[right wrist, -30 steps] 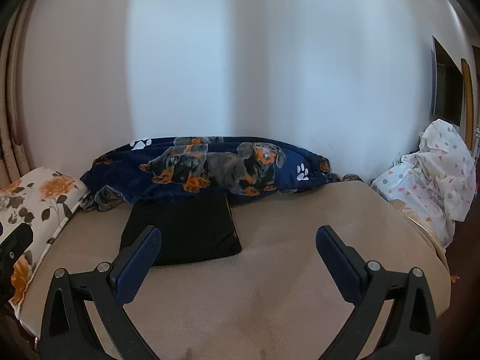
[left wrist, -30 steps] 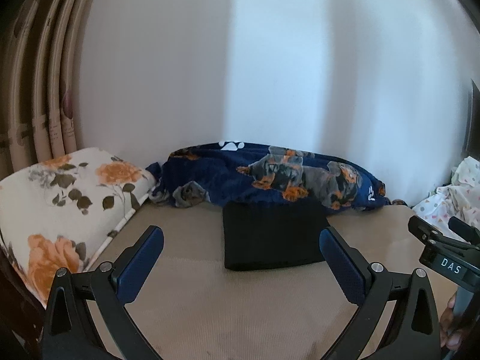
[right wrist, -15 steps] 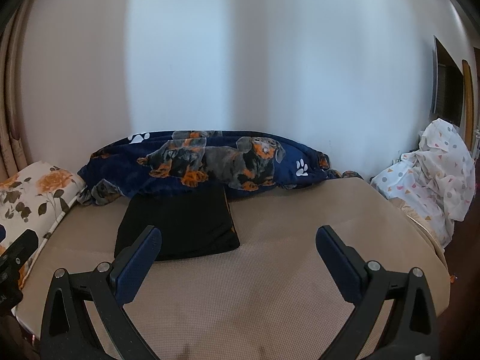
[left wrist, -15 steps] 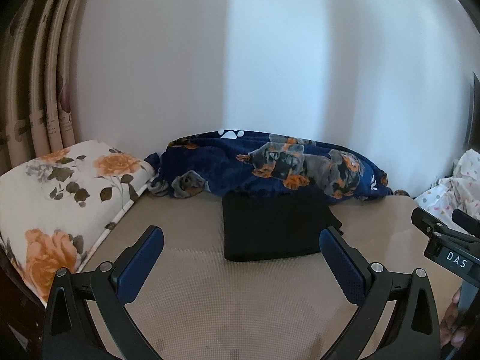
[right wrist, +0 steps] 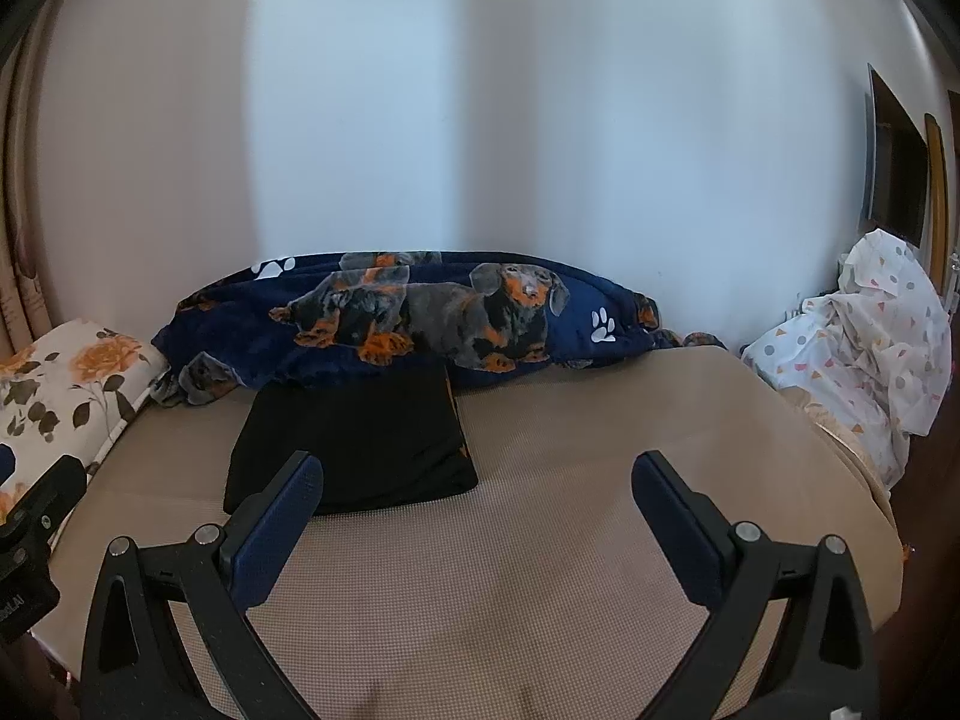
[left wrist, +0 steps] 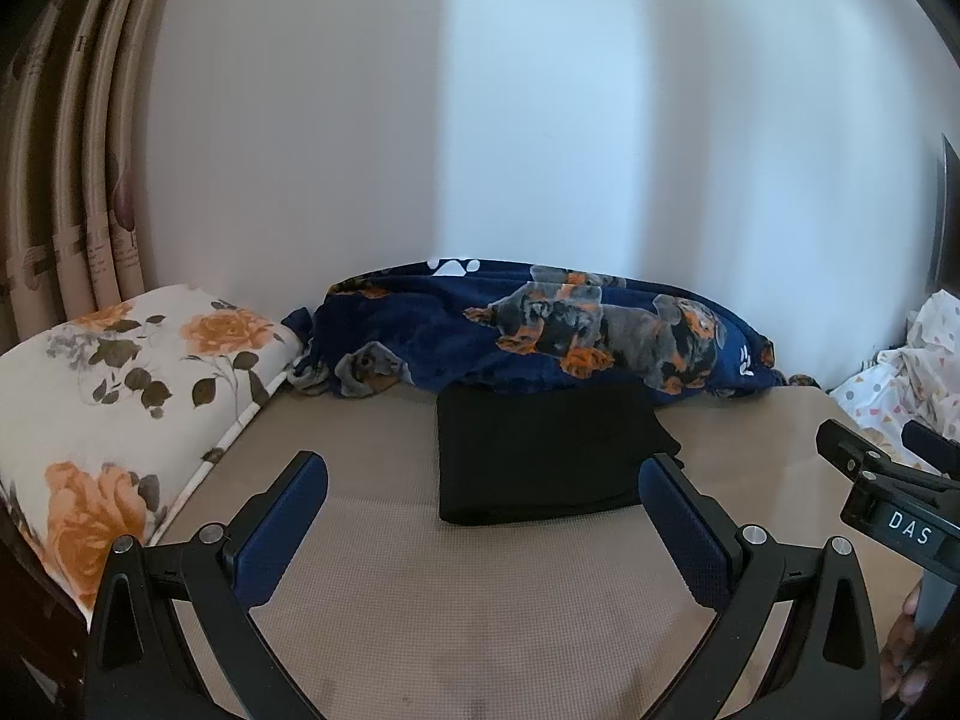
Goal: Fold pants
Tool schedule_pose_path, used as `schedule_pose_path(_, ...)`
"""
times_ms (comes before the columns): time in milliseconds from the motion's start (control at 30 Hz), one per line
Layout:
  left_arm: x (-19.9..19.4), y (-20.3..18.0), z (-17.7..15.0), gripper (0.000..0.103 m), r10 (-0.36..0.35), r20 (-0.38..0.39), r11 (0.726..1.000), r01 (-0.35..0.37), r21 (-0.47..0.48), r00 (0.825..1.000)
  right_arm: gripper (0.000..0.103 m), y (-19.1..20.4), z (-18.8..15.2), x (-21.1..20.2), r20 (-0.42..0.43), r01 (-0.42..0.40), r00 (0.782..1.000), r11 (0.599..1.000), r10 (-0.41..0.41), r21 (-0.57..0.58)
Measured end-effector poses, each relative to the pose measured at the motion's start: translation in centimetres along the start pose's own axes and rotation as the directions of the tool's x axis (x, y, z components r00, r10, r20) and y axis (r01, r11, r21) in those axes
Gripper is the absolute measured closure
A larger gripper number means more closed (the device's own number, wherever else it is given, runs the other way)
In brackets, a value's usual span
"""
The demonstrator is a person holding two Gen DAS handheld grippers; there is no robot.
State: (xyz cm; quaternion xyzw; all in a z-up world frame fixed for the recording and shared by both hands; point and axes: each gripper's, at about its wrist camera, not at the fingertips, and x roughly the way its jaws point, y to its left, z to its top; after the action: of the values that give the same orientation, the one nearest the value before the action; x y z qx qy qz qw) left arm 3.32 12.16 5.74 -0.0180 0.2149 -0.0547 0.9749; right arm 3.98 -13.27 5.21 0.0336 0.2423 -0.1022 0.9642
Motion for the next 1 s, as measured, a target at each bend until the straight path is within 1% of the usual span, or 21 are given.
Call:
schedule_pose_path(733,0.7,-0.7,0.0,0.0,-0.014,-0.004,1.0,0.014,0.019,1.0,0.001,-0.1,-0.2,0.4,-0.005,-0.001,1.0,1.0,0.001,-0.001)
schedule_pose_path(1000,1.6,-1.4,0.2,0.0,-0.023,-0.007,0.999,0.023,0.034,1.0,0.001,-0.3,-0.5,0.3,-0.008,0.0,1.0,1.0,0.0,-0.002)
